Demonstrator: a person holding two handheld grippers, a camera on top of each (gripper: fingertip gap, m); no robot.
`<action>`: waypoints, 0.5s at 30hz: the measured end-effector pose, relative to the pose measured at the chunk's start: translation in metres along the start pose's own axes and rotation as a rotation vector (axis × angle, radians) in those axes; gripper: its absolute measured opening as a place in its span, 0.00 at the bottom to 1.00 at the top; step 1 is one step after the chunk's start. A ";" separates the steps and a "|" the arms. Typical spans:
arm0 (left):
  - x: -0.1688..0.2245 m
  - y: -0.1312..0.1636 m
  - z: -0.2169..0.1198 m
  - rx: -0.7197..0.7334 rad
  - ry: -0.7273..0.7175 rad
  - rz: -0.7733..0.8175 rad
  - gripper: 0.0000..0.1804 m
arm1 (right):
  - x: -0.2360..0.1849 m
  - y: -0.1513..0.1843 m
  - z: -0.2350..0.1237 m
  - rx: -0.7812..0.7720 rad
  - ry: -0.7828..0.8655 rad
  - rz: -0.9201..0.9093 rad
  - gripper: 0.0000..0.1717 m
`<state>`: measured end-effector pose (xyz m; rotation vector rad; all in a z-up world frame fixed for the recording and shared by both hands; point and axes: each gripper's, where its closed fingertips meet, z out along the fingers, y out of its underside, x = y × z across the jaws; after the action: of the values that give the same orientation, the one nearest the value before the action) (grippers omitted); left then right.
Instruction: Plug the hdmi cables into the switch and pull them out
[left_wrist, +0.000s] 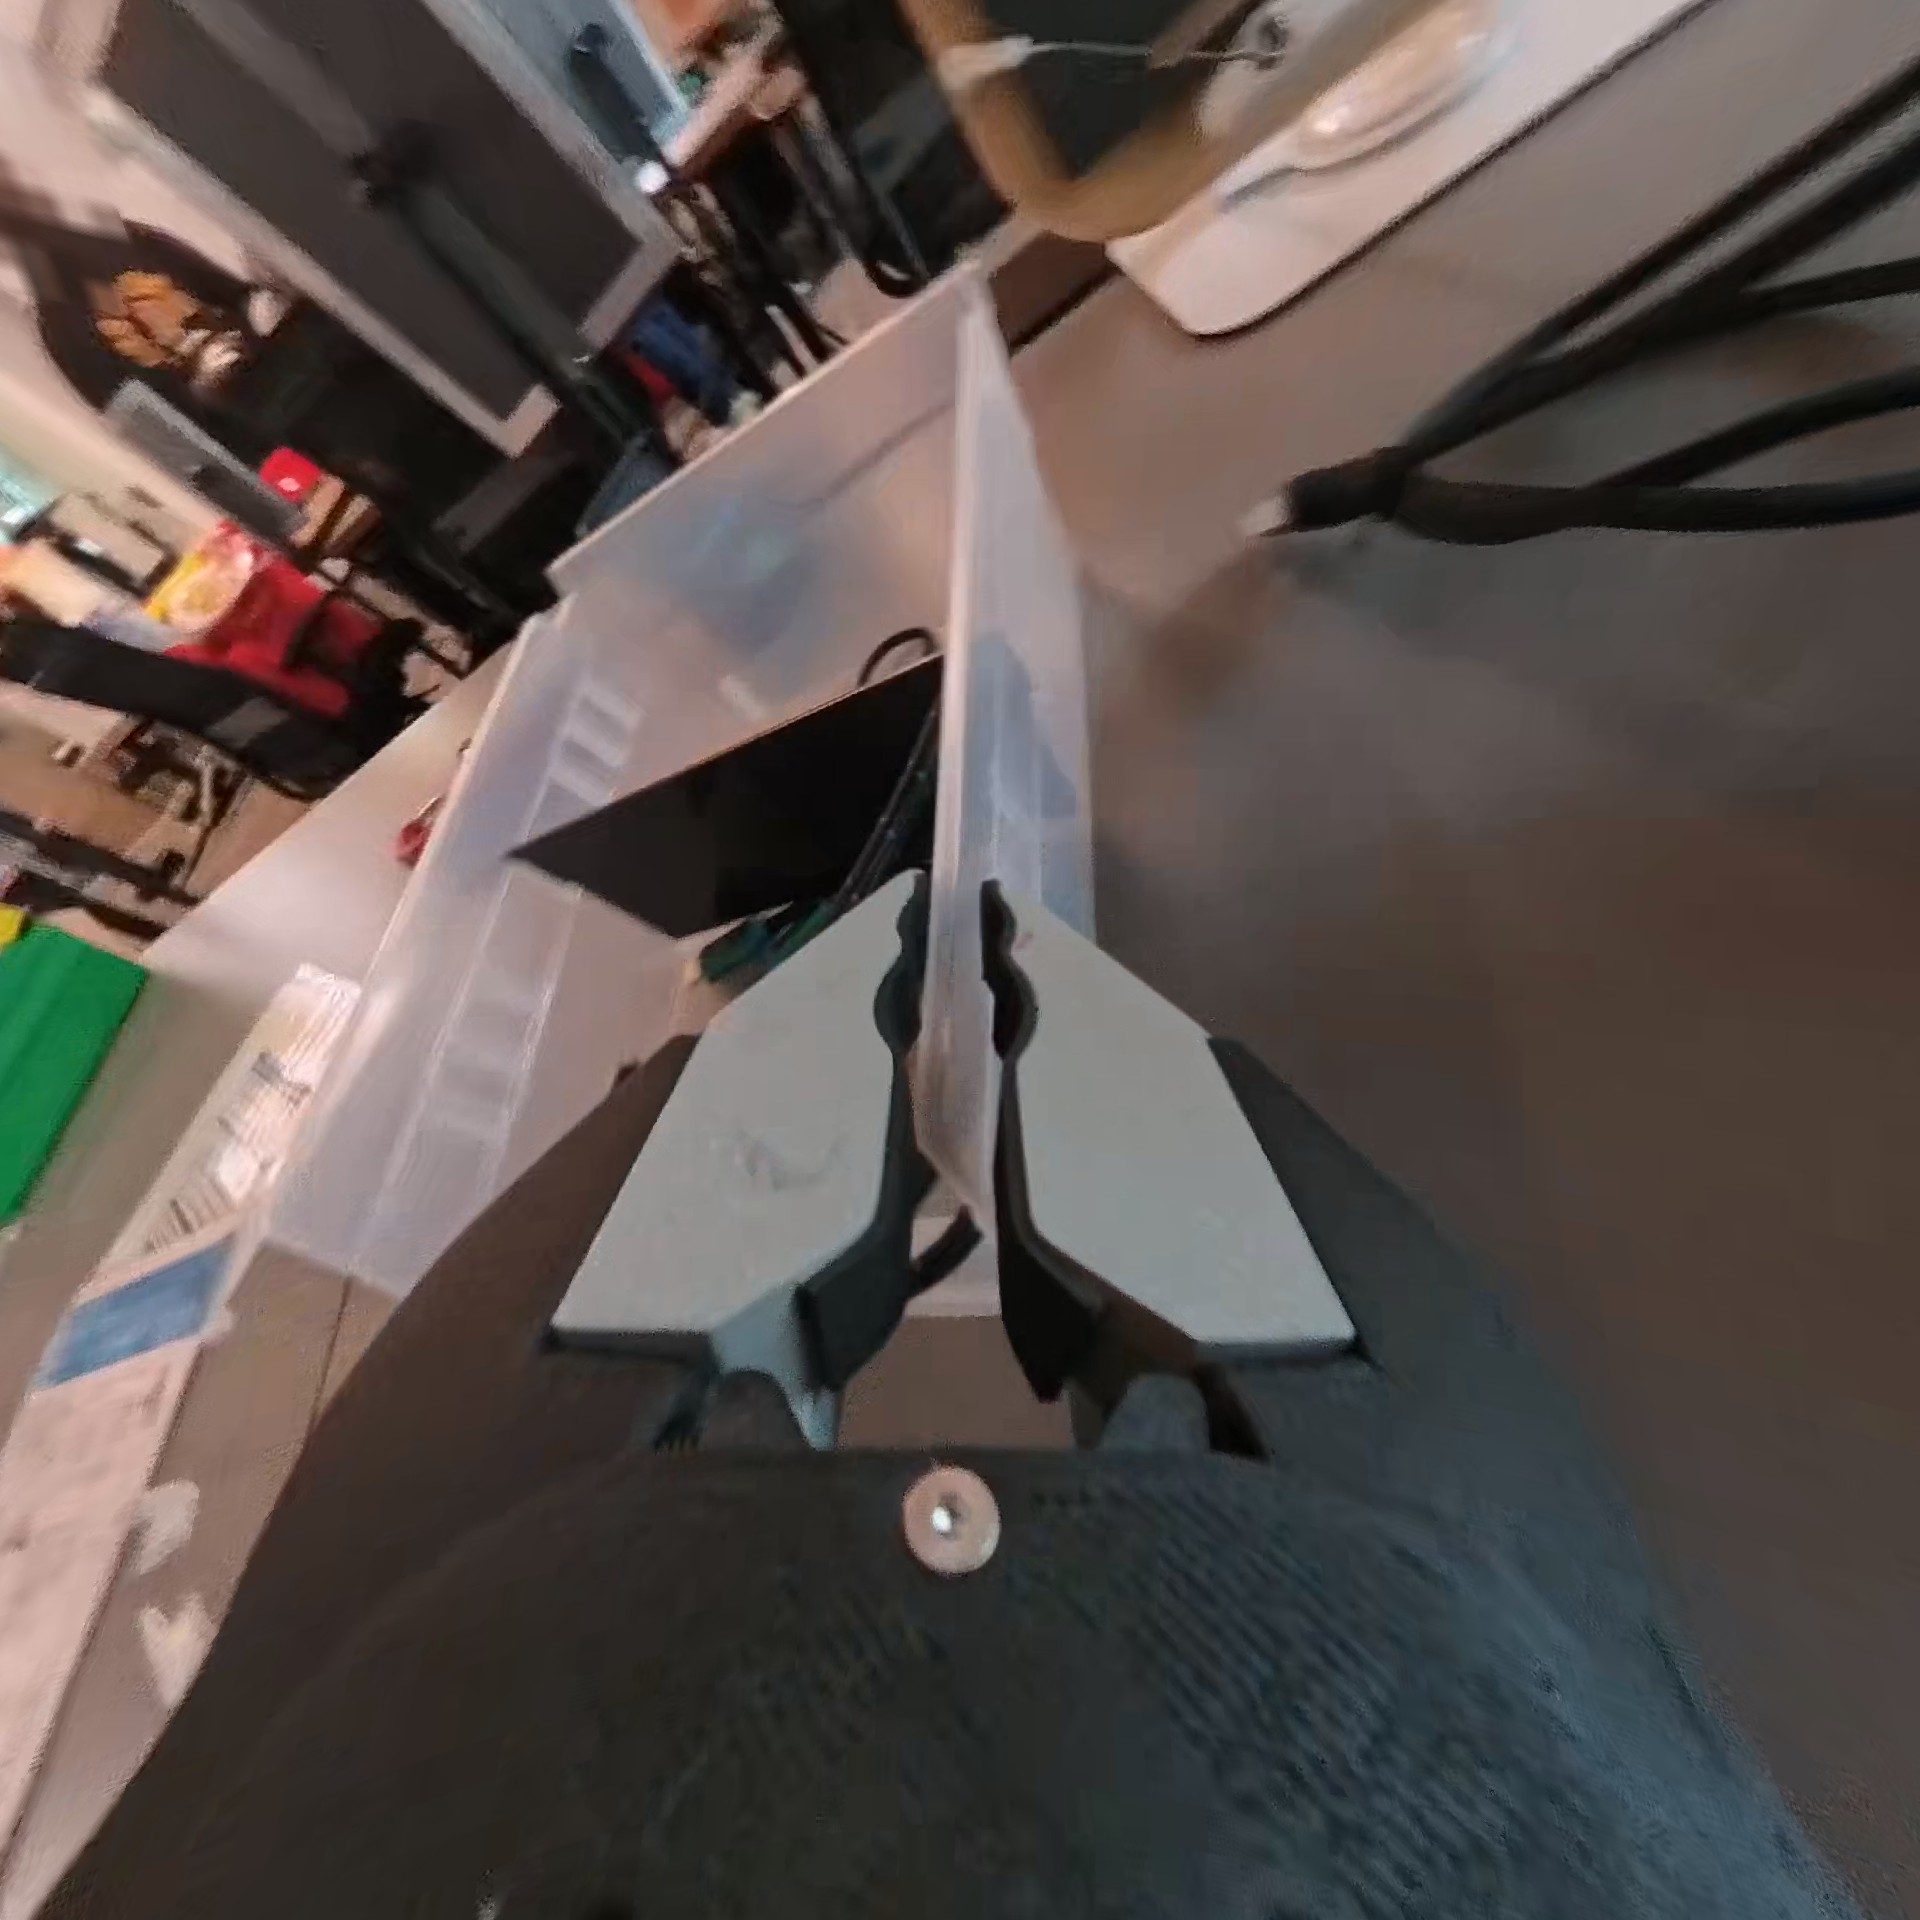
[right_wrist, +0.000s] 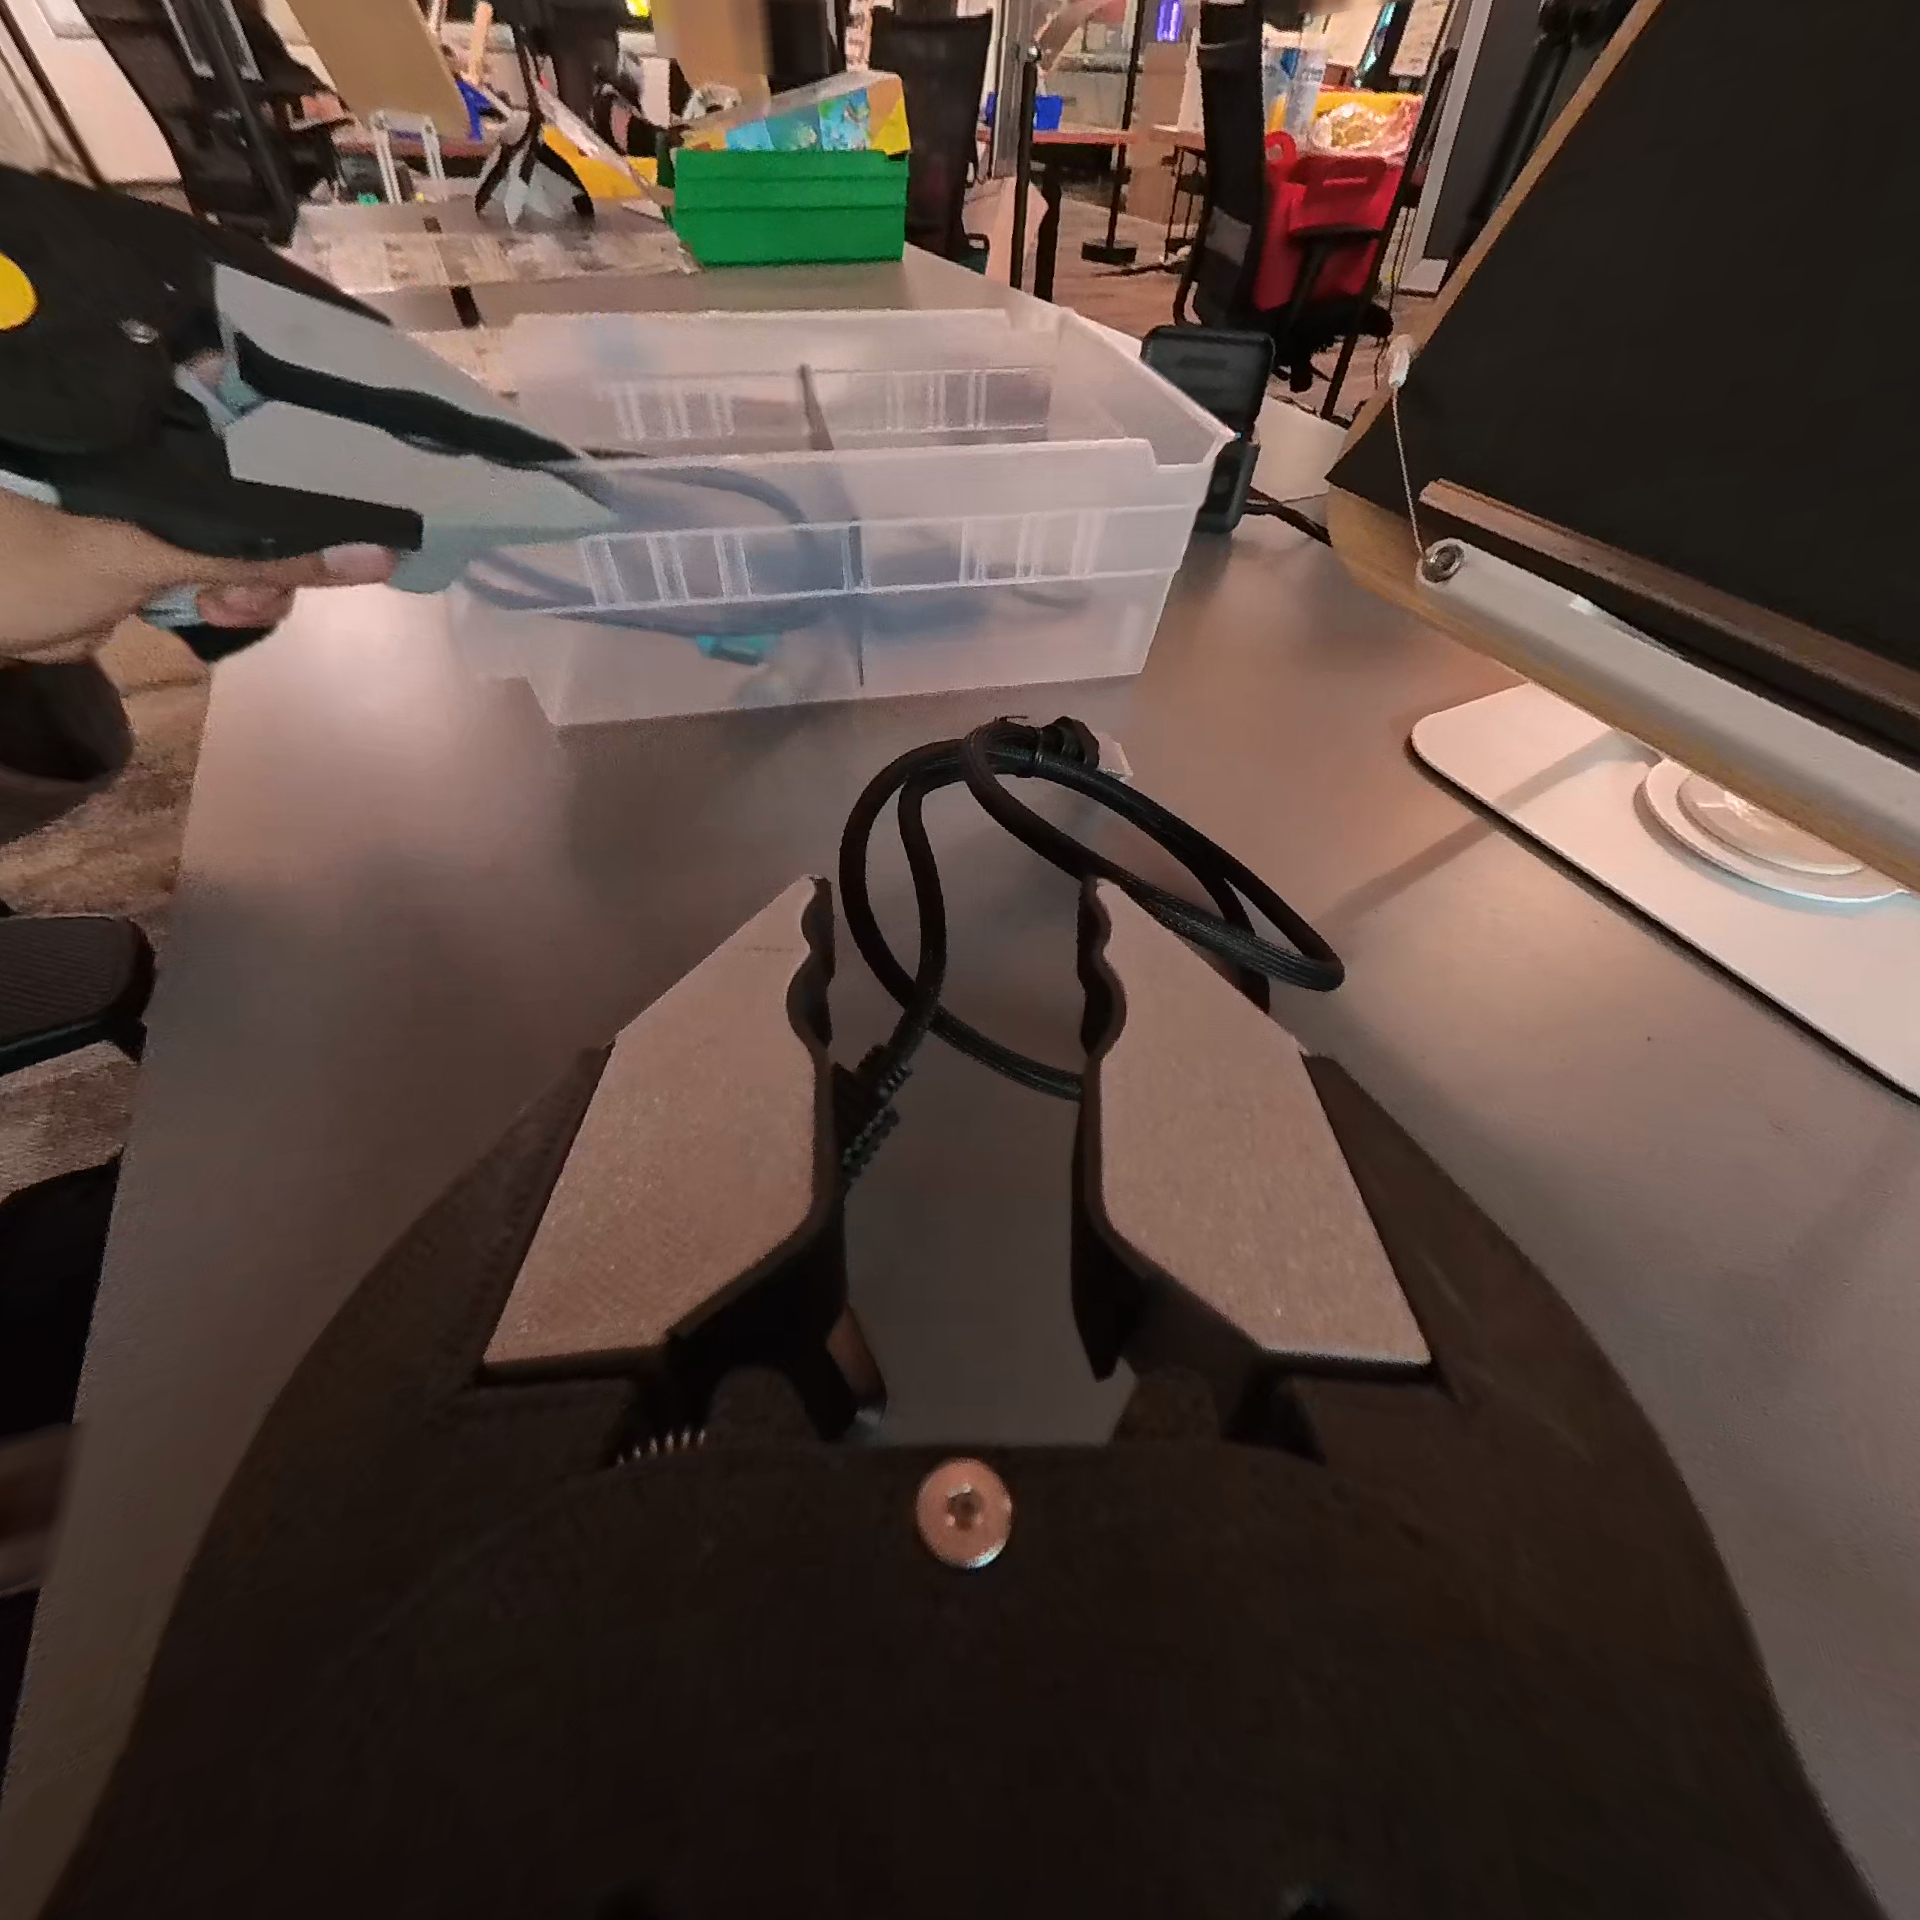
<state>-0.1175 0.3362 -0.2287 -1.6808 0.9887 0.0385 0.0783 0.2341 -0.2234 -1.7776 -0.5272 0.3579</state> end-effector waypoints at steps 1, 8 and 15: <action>-0.009 0.005 0.002 0.011 -0.001 -0.067 0.04 | 0.000 0.000 0.000 0.001 0.002 0.000 0.25; -0.044 0.020 0.012 -0.003 -0.056 -0.228 0.04 | -0.002 0.003 0.003 -0.016 0.002 -0.007 0.25; -0.009 -0.012 0.004 0.027 0.169 -0.324 0.15 | -0.001 0.010 0.006 -0.043 0.016 -0.023 0.25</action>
<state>-0.1139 0.3445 -0.2158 -1.8224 0.8246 -0.3342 0.0759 0.2367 -0.2345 -1.8131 -0.5473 0.3184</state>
